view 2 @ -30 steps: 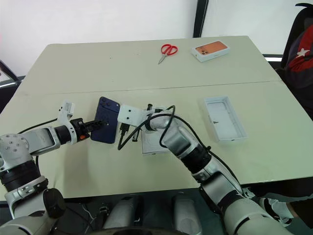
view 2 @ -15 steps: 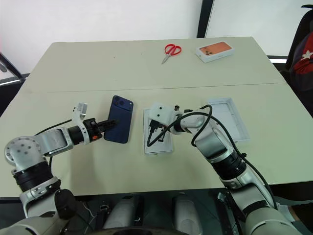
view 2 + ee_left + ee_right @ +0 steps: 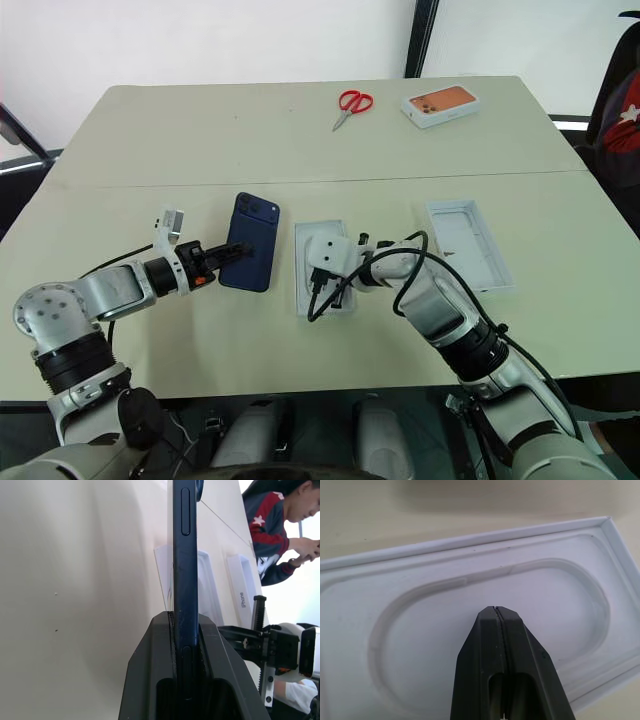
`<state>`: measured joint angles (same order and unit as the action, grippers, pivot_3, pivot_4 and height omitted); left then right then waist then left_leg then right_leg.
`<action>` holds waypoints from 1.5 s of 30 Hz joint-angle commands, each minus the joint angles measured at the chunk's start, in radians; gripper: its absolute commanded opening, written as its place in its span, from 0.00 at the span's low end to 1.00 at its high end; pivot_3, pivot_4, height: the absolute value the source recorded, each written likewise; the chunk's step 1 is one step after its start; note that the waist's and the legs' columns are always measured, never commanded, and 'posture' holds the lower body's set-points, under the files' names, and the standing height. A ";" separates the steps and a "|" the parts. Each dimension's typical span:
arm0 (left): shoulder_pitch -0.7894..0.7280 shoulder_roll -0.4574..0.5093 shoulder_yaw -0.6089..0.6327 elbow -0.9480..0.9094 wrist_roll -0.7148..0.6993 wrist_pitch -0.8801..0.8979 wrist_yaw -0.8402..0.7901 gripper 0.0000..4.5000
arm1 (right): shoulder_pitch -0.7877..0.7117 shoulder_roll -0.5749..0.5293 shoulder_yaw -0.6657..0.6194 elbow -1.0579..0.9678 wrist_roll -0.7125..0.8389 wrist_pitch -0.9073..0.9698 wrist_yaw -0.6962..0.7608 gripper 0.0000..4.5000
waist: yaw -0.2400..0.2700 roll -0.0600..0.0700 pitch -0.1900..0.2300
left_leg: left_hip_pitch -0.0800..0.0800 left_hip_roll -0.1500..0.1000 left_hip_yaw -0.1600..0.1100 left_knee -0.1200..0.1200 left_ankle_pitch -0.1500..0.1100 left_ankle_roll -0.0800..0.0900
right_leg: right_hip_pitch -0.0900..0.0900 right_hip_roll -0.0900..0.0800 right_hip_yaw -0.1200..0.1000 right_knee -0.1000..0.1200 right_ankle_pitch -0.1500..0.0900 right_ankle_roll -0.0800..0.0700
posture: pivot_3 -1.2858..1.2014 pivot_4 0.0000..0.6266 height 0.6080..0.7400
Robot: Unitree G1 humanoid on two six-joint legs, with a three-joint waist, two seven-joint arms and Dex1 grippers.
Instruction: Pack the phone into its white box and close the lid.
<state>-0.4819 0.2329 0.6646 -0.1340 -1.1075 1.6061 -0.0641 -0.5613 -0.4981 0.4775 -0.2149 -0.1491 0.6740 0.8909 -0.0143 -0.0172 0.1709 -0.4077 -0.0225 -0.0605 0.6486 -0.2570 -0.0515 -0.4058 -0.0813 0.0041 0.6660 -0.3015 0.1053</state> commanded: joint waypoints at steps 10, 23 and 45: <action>-0.129 -0.343 -0.026 -0.131 -0.125 -0.101 0.328 0.01 | 0.082 -0.161 -0.368 -0.178 0.230 0.046 0.056 0.00 | 0.027 -0.003 0.001 | -0.001 -0.001 0.000 0.002 -0.003 0.005 | 0.002 -0.001 -0.001 -0.002 0.000 0.000 | 0.52 0.24 1.00; -0.017 -0.432 -0.238 -0.033 -0.476 -0.232 0.802 0.01 | 0.196 -0.231 -0.459 -0.117 0.332 -0.084 0.062 0.00 | 0.027 -0.003 0.002 | 0.000 0.000 0.001 0.003 -0.003 0.006 | 0.002 -0.001 0.000 -0.001 0.000 0.000 | 0.52 0.24 1.00; 0.041 -0.077 -0.656 -0.082 -0.864 -0.633 0.912 0.71 | 0.165 -0.237 -0.428 -0.085 0.327 -0.121 0.039 0.00 | 0.026 -0.003 0.002 | 0.000 -0.001 0.001 0.004 -0.001 0.002 | 0.003 0.000 0.002 -0.001 0.000 0.000 | 0.52 0.24 1.00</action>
<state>-0.4262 0.1493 0.0177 -0.1678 -1.9369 0.9885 0.8751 -0.3744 -0.7203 0.0552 -0.2853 0.1714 0.5691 0.9341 0.0121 -0.0200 0.1726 -0.4080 -0.0236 -0.0593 0.6521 -0.2579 -0.0494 -0.4032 -0.0815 0.0063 0.6648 -0.3014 0.1052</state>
